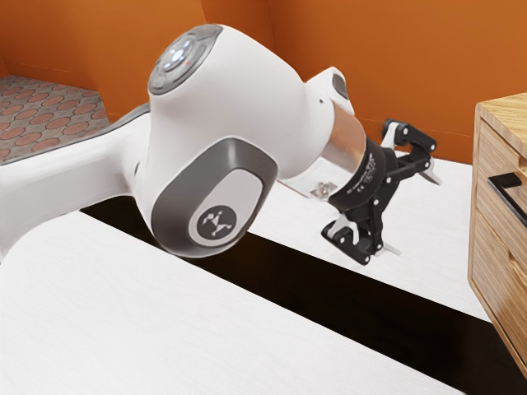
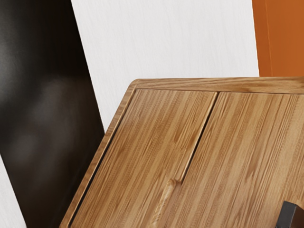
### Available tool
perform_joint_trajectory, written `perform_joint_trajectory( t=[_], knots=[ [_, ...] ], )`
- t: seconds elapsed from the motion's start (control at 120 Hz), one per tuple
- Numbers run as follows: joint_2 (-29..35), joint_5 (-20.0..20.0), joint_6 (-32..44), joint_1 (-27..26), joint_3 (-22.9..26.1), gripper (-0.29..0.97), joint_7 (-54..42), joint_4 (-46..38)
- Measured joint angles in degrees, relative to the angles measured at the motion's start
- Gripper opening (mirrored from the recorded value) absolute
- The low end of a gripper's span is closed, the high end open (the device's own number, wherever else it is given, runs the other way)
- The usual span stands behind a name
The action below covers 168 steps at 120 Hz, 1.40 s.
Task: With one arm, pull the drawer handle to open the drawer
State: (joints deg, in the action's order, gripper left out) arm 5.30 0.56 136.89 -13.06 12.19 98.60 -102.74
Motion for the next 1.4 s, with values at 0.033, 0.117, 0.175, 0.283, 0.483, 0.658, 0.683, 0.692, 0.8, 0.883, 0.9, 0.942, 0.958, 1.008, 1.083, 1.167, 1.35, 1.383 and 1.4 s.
perform_joint_trajectory(
  t=[0.033,0.117,0.175,0.283,0.483,0.658,0.683,0.692,0.8,0.883,0.9,0.942,0.958,1.008,1.083,1.167,1.35,1.383,1.4],
  knots=[
    [-0.23,-0.15,0.12,0.06,0.32,0.68,0.06,0.22],
    [-1.58,-0.41,0.42,-0.33,0.73,0.68,0.20,1.58],
    [-2.43,-0.53,0.56,-0.47,0.96,0.68,0.29,2.26],
    [-3.52,-0.65,0.75,-0.65,1.06,0.68,0.43,3.10],
    [-6.46,-1.54,0.91,0.15,2.13,0.68,0.63,6.77],
    [-8.15,-2.13,1.01,0.06,3.23,0.68,0.82,7.92],
    [-8.21,-2.16,1.02,-0.31,3.25,0.68,0.84,7.97],
    [-8.23,-2.17,1.02,-0.44,3.25,0.68,0.85,7.98],
    [-8.29,-2.28,1.05,-2.16,3.17,0.68,0.95,8.04],
    [-8.27,-2.56,1.07,-2.63,3.08,0.68,1.00,8.05],
    [-8.28,-2.61,1.07,-2.60,3.06,0.68,1.01,8.05],
    [-8.27,-2.71,1.07,-2.36,3.04,0.68,1.03,8.05],
    [-8.26,-2.75,1.07,-2.21,3.03,0.68,1.04,8.05],
    [-8.27,-2.84,1.08,-1.73,2.97,0.68,1.06,8.05],
    [-8.34,-2.92,1.08,-0.95,2.94,0.68,1.09,8.08],
    [-8.44,-2.99,1.11,-0.55,2.93,0.68,1.13,8.13],
    [-8.21,-5.93,1.04,-1.56,2.98,0.68,1.09,8.14],
    [-8.21,-6.33,1.03,-1.78,2.98,0.68,1.07,8.14],
    [-8.19,-6.47,1.03,-1.86,2.99,0.68,1.05,8.14]
  ],
)
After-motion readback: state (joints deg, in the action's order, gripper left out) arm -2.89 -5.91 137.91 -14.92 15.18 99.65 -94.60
